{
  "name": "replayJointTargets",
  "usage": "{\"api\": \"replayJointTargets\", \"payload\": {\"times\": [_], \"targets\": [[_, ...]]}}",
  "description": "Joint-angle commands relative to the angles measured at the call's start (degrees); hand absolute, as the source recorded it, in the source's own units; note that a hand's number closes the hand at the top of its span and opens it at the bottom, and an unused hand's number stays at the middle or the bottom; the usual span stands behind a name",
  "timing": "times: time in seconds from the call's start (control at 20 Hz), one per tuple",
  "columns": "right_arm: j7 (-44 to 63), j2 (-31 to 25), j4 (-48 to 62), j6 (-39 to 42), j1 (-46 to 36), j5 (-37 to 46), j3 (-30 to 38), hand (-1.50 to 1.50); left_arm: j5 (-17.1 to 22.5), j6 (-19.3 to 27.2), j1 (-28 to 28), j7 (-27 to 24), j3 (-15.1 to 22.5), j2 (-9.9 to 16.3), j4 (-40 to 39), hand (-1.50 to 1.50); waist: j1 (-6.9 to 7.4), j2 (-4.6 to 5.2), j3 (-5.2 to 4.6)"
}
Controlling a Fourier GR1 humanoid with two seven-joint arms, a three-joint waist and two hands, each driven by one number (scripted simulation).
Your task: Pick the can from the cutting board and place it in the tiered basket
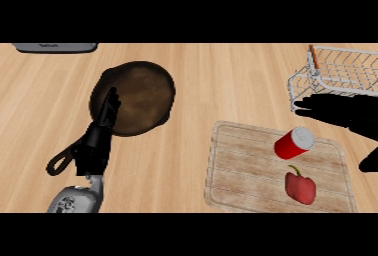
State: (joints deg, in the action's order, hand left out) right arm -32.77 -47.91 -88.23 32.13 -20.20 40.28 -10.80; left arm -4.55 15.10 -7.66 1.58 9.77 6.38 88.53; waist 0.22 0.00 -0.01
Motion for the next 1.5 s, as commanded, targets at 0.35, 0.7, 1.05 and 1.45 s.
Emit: {"api": "replayJointTargets", "payload": {"times": [0.35, 0.7, 1.05, 1.45], "targets": [[0.2, 4.2, 0.5, 4.9, -0.4, 1.5, -1.7, -1.50, 1.0, -3.7, -1.1, 0.8, -3.8, 1.8, 0.4, 0.00, -0.03, 0.00, -0.01], [-0.1, 7.9, 5.9, 2.8, -3.7, 6.5, -4.7, -1.50, -3.3, -1.1, 1.0, 2.8, 0.2, -1.9, 3.7, 0.00, 0.25, 0.04, 0.01], [0.7, 9.5, 2.2, 4.1, -0.3, 7.2, -3.5, -1.50, -3.5, -1.7, 2.9, -0.9, -0.3, -3.4, 1.9, 0.00, -0.11, -0.04, 0.00], [0.9, 12.4, 3.6, 1.4, 2.8, 9.9, -4.3, -1.50, -1.0, -5.0, -1.5, -2.4, -5.8, -1.2, -2.8, 0.00, -0.33, -0.02, 0.00]]}}
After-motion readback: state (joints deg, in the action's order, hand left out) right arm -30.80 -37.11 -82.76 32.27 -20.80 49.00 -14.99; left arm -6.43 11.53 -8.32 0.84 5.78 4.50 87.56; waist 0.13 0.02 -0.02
